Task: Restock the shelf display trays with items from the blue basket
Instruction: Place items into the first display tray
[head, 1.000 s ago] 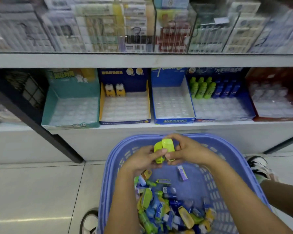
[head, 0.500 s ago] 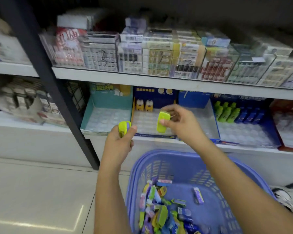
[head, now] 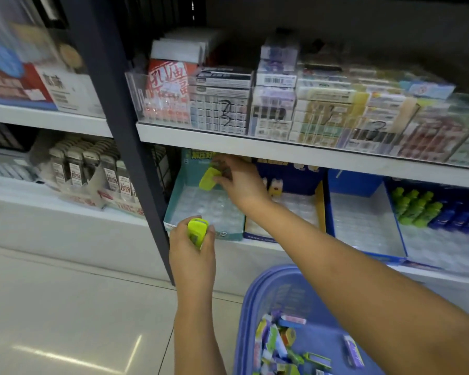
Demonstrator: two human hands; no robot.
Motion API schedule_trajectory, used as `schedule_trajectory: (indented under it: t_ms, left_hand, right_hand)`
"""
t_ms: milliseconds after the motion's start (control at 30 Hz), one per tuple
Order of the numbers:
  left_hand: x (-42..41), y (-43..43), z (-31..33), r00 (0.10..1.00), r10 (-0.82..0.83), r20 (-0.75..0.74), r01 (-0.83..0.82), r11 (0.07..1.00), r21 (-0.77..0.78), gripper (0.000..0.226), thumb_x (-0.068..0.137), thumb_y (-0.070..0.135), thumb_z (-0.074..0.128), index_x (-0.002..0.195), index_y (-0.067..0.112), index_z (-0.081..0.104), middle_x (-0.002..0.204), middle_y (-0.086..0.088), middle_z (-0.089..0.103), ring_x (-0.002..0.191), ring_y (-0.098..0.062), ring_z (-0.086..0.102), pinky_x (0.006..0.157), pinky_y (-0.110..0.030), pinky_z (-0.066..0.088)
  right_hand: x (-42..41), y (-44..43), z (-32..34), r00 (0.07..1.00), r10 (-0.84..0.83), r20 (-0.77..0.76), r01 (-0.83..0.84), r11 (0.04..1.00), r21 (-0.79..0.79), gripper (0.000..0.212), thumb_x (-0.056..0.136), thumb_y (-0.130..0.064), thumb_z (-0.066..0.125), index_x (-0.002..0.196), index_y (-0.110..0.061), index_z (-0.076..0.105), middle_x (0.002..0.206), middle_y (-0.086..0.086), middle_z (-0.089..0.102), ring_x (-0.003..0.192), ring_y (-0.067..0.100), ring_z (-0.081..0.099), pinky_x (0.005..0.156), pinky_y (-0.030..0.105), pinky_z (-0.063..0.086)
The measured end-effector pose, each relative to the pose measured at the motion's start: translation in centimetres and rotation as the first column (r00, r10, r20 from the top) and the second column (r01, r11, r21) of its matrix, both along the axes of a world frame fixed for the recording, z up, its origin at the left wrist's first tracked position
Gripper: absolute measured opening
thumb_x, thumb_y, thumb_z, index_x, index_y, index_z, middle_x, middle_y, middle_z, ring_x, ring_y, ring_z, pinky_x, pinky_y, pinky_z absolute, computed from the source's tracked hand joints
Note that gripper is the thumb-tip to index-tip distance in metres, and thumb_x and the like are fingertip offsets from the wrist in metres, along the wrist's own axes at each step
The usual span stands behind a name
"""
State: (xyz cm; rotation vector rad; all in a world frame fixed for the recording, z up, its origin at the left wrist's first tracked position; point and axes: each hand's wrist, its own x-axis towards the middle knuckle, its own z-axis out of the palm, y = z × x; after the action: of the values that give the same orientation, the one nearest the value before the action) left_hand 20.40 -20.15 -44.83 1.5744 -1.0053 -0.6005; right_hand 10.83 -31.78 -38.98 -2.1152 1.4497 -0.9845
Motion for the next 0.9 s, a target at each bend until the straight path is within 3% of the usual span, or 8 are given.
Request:
schedule_trajectory:
  t_ms: [133, 233, 333, 533, 633, 733, 800, 900]
  left_hand:
    - [1.0, -0.4, 0.1, 0.983, -0.043, -0.178, 0.045, 0.999, 0.009, 0.017, 0.085, 0.024, 0.066, 0.102, 0.025, 0.063, 0.089, -0.002, 0.064, 0.078, -0.021, 0.058, 0.073, -0.034, 0.050]
    - [1.7, -0.7, 0.2, 0.978, -0.066, -0.198, 0.075, 0.996, 0.039, 0.018, 0.084, 0.024, 0.068, 0.101, 0.025, 0.065, 0.083, 0.004, 0.064, 0.075, -0.015, 0.059, 0.076, -0.040, 0.055]
    - [2.1, -0.8, 0.2, 0.975, -0.076, -0.211, 0.090, 0.994, 0.060, 0.015, 0.083, 0.025, 0.070, 0.097, 0.028, 0.064, 0.080, 0.007, 0.064, 0.073, -0.011, 0.059, 0.077, -0.043, 0.056]
    - [2.9, -0.6, 0.4, 0.954, -0.149, -0.260, 0.173, 0.982, 0.071, 0.015, 0.083, 0.027, 0.070, 0.096, 0.033, 0.064, 0.076, 0.011, 0.063, 0.064, -0.006, 0.056, 0.071, -0.033, 0.053]
    - [3.0, -0.4, 0.6, 0.949, -0.178, -0.259, 0.202, 0.977, 0.068, 0.022, 0.084, 0.025, 0.069, 0.104, 0.032, 0.064, 0.074, 0.007, 0.058, 0.063, -0.012, 0.052, 0.060, -0.016, 0.047]
    - [3.0, -0.4, 0.8, 0.950, -0.182, -0.254, 0.203, 0.977, 0.061, 0.031, 0.086, 0.029, 0.066, 0.117, 0.031, 0.061, 0.099, -0.002, 0.060, 0.073, -0.014, 0.057, 0.057, -0.009, 0.044]
    - [3.1, -0.4, 1.0, 0.946, -0.185, -0.265, 0.204, 0.978, 0.047, 0.041, 0.087, 0.032, 0.064, 0.126, 0.022, 0.057, 0.103, -0.003, 0.060, 0.068, -0.007, 0.060, 0.056, -0.005, 0.044]
    - [3.4, 0.0, 1.2, 0.928, -0.201, -0.315, 0.211, 0.977, -0.001, 0.049, 0.089, 0.031, 0.062, 0.123, -0.003, 0.053, 0.084, 0.000, 0.061, 0.063, 0.000, 0.061, 0.064, -0.013, 0.051]
  right_hand:
    - [3.1, -2.1, -0.9, 0.980, 0.082, -0.180, -0.084, 0.996, -0.004, 0.032, 0.088, -0.005, 0.057, 0.120, -0.005, 0.056, 0.116, 0.016, 0.062, 0.108, 0.030, 0.057, 0.088, 0.028, 0.042]
    - [4.2, -2.9, -1.5, 0.969, 0.076, -0.235, -0.084, 0.996, -0.022, 0.027, 0.092, -0.005, 0.048, 0.117, -0.002, 0.057, 0.112, 0.018, 0.061, 0.103, 0.033, 0.056, 0.080, 0.027, 0.037]
    - [4.5, -3.3, -2.0, 0.943, 0.063, -0.327, -0.085, 0.995, -0.054, 0.024, 0.092, -0.008, 0.048, 0.114, -0.004, 0.059, 0.108, 0.017, 0.062, 0.099, 0.033, 0.058, 0.080, 0.029, 0.041]
    - [4.5, -4.0, -2.1, 0.859, -0.029, -0.511, -0.050, 0.989, -0.139, 0.025, 0.091, -0.020, 0.052, 0.110, -0.010, 0.065, 0.115, 0.013, 0.057, 0.112, 0.030, 0.051, 0.081, 0.030, 0.043]
    - [5.0, -3.9, -2.0, 0.919, -0.014, -0.393, -0.006, 0.999, -0.050, 0.014, 0.096, -0.025, 0.046, 0.097, -0.015, 0.056, 0.111, 0.015, 0.056, 0.107, 0.026, 0.051, 0.069, 0.028, 0.029]
    - [5.2, -3.6, -2.1, 0.924, 0.005, -0.382, -0.026, 0.998, -0.051, 0.008, 0.097, -0.027, 0.043, 0.095, -0.023, 0.049, 0.111, 0.017, 0.056, 0.104, 0.027, 0.053, 0.067, 0.025, 0.022]
    - [5.2, -3.5, -1.7, 0.906, 0.022, -0.423, -0.036, 0.999, -0.025, 0.018, 0.097, -0.022, 0.043, 0.102, -0.012, 0.057, 0.114, 0.020, 0.057, 0.106, 0.030, 0.053, 0.071, 0.028, 0.030]
    - [5.1, -3.6, -0.6, 0.813, 0.059, -0.580, -0.044, 0.998, 0.039, 0.034, 0.095, -0.011, 0.044, 0.127, -0.008, 0.055, 0.126, 0.020, 0.053, 0.116, 0.034, 0.051, 0.087, 0.030, 0.040]
